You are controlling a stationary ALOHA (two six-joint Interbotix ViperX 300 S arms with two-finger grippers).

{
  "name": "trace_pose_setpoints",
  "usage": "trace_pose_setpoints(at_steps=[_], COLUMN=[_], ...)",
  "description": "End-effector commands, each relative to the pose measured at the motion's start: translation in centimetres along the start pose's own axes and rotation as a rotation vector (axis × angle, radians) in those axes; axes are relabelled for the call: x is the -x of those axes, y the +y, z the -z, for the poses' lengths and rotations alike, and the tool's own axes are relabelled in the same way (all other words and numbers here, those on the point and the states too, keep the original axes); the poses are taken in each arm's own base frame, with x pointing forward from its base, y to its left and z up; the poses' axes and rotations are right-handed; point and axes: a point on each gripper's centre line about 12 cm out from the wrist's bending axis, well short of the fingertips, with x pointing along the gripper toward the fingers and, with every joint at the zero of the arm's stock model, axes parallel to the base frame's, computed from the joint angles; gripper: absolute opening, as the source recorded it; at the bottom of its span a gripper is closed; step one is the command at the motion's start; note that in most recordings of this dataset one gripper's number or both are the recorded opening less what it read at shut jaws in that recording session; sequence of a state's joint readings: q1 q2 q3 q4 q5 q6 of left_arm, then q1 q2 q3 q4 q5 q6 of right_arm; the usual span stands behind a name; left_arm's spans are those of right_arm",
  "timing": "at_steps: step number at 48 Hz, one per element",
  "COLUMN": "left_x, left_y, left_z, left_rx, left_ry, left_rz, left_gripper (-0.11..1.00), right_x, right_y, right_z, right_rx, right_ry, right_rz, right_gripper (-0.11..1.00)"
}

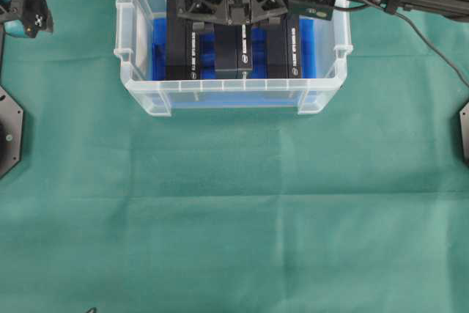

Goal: Take out the box from the case.
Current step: 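Lift the gripped box pair up out of the bin with the right gripper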

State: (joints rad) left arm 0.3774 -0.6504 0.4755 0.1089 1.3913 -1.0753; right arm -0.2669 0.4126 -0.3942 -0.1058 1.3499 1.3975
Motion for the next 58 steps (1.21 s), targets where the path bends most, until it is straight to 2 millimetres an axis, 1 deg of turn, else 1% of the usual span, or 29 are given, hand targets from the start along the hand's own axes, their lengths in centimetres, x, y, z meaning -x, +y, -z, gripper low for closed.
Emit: trace_pose_setpoints(at_steps=[1, 21, 34, 45, 58], left_x=[0.5, 0.6, 0.6, 0.5, 0.5], left_y=[-0.2, -0.2, -0.2, -0.2, -0.3], left_z=[-0.2, -0.2, -0.2, -0.2, -0.2], left_rx=[-0.001, -0.001, -0.001, 0.000, 0.000], left_ry=[-0.011, -0.013, -0.012, -0.011, -0.011], left_rz=[0.018, 0.021, 0.020, 0.018, 0.017], left_gripper=[0.93, 0.93, 0.93, 0.93, 0.93], right_x=[5.8, 10.7, 13.2, 14.1, 14.4], right_y=[0.1, 0.5, 0.1, 0.2, 0.2], right_z=[-1.0, -1.8, -2.1, -2.2, -2.3], right_rx=[-0.013, -0.025, -0.028, -0.018, -0.017], right_ry=[-0.044, -0.079, -0.101, -0.106, -0.112], right_rz=[-0.103, -0.152, -0.150, -0.170, -0.169], right_gripper=[0.68, 0.68, 0.68, 0.68, 0.68])
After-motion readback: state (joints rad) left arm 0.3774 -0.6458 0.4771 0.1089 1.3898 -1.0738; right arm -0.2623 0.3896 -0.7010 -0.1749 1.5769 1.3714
